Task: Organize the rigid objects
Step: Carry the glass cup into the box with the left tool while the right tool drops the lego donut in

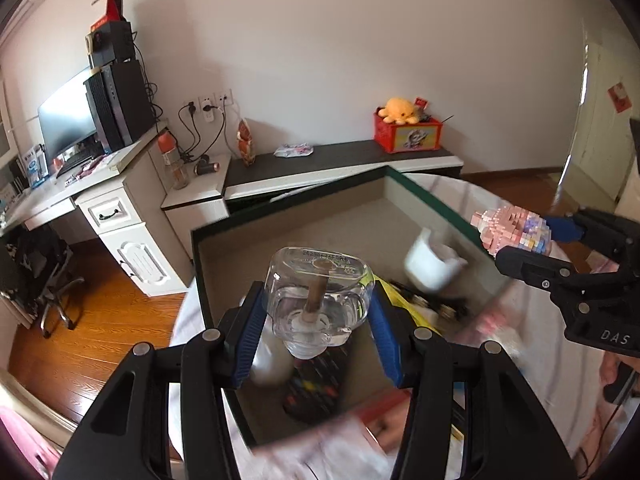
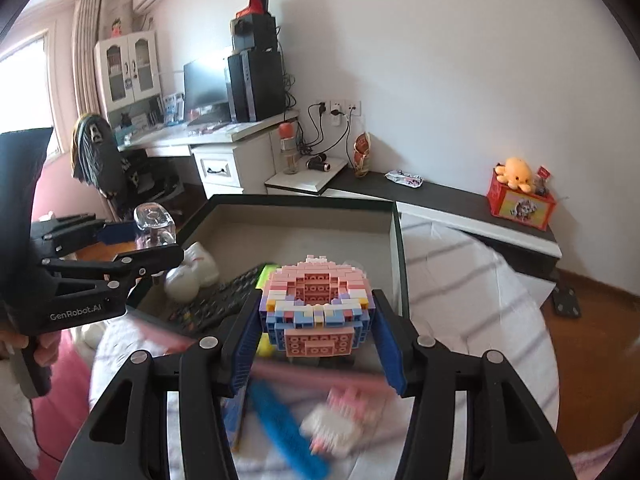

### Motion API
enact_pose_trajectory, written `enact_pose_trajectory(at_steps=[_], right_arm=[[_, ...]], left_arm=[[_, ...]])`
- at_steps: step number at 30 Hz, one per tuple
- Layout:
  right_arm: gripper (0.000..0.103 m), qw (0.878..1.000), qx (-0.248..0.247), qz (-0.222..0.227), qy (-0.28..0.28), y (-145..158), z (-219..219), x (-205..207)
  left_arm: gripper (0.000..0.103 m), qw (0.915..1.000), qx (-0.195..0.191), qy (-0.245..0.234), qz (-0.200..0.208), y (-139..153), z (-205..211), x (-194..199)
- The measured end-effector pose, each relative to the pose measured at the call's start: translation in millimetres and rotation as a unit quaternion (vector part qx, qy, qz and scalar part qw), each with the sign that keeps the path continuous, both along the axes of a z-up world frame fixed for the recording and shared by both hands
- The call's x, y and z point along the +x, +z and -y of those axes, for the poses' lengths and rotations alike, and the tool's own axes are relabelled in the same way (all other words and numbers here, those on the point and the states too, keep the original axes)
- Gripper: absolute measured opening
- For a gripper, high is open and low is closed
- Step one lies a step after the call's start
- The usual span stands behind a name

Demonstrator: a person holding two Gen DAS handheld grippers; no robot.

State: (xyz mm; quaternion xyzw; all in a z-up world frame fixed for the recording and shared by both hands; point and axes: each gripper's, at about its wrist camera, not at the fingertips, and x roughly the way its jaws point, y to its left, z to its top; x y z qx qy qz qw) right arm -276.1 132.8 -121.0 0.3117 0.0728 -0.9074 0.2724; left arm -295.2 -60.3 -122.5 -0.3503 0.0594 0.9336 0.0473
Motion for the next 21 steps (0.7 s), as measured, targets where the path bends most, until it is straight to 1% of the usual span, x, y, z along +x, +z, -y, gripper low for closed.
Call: enact_pose_trajectory(at_steps=[3, 6, 7, 9, 11, 13, 15, 18, 21], right_arm=[[0.053, 1.0, 0.012, 0.014, 0.006, -4, 15, -35], [0.053, 0.999, 0.034, 0.026, 0.007, -10, 31, -68], [0.053, 0.998, 0.042, 0.036, 0.01, -13, 37, -80], [0.053, 0.997, 0.056, 0.047, 0.009, -21, 47, -100], [0.053, 0.996, 0.066, 0.055, 0.008, -25, 52, -112], [0.054, 0.995, 0.076, 0.065, 0.008, -30, 55, -122], [0.054, 0.994, 0.085, 0.071, 0.004, -35, 57, -130], [0.054, 0.992, 0.096, 0.083, 0.0, -41, 59, -139], [0.054, 0.991, 0.097, 0.09, -0.006, -46, 56, -144]], left_arm=[[0.051, 0.9997, -0.006, 0.001, 0.022, -8, 6, -37], [0.051, 0.9988, -0.018, 0.003, 0.045, -18, 9, -71], [0.051, 0.9985, -0.018, 0.002, 0.052, -22, 10, -80], [0.051, 0.9974, -0.03, 0.002, 0.065, -31, 9, -95], [0.051, 0.9963, -0.036, 0.001, 0.078, -39, 10, -109], [0.051, 0.9952, -0.037, -0.003, 0.09, -47, 9, -117], [0.051, 0.9945, -0.046, -0.002, 0.094, -52, 7, -123], [0.051, 0.9936, -0.039, -0.006, 0.106, -57, 5, -128], [0.051, 0.9934, -0.043, -0.009, 0.106, -56, 1, -128]])
